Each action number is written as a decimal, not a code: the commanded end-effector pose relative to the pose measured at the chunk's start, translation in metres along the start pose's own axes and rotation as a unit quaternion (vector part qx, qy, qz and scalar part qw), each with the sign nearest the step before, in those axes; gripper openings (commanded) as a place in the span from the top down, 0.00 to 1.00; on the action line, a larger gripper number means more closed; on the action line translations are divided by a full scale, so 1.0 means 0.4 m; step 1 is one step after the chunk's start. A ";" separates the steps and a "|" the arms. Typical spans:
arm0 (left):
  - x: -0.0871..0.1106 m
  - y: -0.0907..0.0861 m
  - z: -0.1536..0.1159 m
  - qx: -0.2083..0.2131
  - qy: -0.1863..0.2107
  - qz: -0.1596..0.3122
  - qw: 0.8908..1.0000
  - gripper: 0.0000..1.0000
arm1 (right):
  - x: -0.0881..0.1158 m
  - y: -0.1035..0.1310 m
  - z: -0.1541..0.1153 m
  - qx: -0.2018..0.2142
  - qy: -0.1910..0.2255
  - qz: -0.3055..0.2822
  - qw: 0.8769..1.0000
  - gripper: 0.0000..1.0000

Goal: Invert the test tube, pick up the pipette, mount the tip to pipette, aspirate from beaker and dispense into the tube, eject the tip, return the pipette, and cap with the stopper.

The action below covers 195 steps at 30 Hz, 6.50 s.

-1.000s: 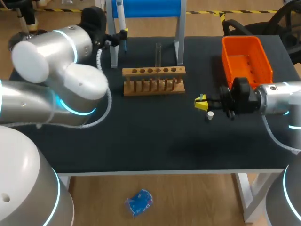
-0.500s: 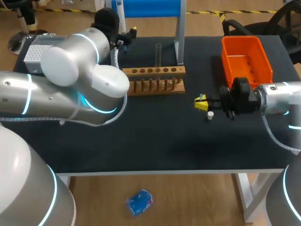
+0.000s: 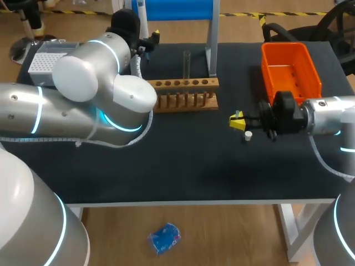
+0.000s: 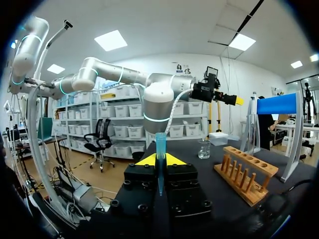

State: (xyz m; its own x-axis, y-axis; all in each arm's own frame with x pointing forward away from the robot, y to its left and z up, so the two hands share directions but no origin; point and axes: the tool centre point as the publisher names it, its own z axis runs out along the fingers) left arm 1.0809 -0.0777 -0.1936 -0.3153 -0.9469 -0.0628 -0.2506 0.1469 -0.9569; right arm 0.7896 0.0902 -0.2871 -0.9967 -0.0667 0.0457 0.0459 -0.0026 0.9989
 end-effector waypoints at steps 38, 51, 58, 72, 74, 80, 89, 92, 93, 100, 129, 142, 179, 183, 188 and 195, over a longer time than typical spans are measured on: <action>-0.061 -0.015 0.240 -0.026 -0.091 -0.053 0.994 0.55 | 0.002 0.001 -0.002 0.001 0.000 0.000 1.000 1.00; -0.077 -0.011 0.255 -0.027 -0.102 -0.068 0.992 0.56 | 0.002 0.001 -0.002 0.001 0.000 0.000 1.000 1.00; -0.080 -0.009 0.262 -0.028 -0.103 -0.073 0.992 0.54 | 0.002 0.001 -0.002 0.001 0.000 0.000 1.000 1.00; -0.086 -0.007 0.277 -0.029 -0.111 -0.078 0.990 0.60 | 0.002 0.001 -0.002 0.001 0.000 0.000 1.000 1.00; -0.086 -0.006 0.277 -0.029 -0.112 -0.079 0.990 0.64 | 0.002 0.001 -0.002 0.001 0.000 0.000 1.000 1.00; -0.088 -0.012 0.269 -0.028 -0.116 -0.080 0.990 1.00 | 0.002 0.001 -0.002 0.001 0.000 0.000 1.000 1.00; -0.093 -0.057 0.245 -0.018 -0.126 -0.072 0.989 1.00 | 0.002 0.001 -0.002 0.001 0.000 0.000 1.000 1.00; -0.093 -0.080 0.238 -0.011 -0.129 -0.066 0.989 1.00 | 0.002 0.001 -0.002 0.001 0.000 0.000 1.000 1.00; -0.092 -0.089 0.235 -0.008 -0.130 -0.063 0.990 1.00 | 0.002 0.001 -0.002 0.001 0.000 0.000 1.000 1.00; -0.095 -0.139 0.215 0.001 -0.138 -0.053 0.989 1.00 | 0.002 0.001 -0.002 0.001 0.000 0.000 1.000 1.00; 0.000 -0.203 -0.105 0.042 0.037 -0.007 0.998 1.00 | 0.002 0.001 -0.002 0.001 0.000 0.000 1.000 1.00; 0.158 -0.224 -0.379 0.076 0.330 0.059 0.939 1.00 | 0.002 0.001 -0.002 0.001 0.000 0.000 1.000 1.00; 0.414 -0.148 -0.543 0.116 0.562 0.139 0.807 1.00 | 0.002 0.001 -0.002 0.001 0.000 0.000 1.000 1.00; 0.453 -0.150 -0.541 0.119 0.566 0.135 0.804 1.00 | 0.002 0.001 -0.002 0.001 0.000 0.000 1.000 1.00; 0.511 -0.153 -0.547 0.129 0.580 0.119 0.796 1.00 | 0.002 0.001 -0.002 0.001 0.000 0.000 1.000 1.00; 0.557 -0.162 -0.569 0.117 0.568 0.117 0.806 1.00 | 0.002 0.001 -0.002 0.001 0.000 0.000 1.000 1.00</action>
State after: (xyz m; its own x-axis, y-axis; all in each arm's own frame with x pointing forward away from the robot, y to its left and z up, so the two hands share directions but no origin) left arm 0.8160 -0.2299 -0.0838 -0.9899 -0.1118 -0.0877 0.0783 0.0858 -0.9932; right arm 0.7896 0.0900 -0.2872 -0.9967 -0.0664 0.0457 0.0460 -0.0025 0.9989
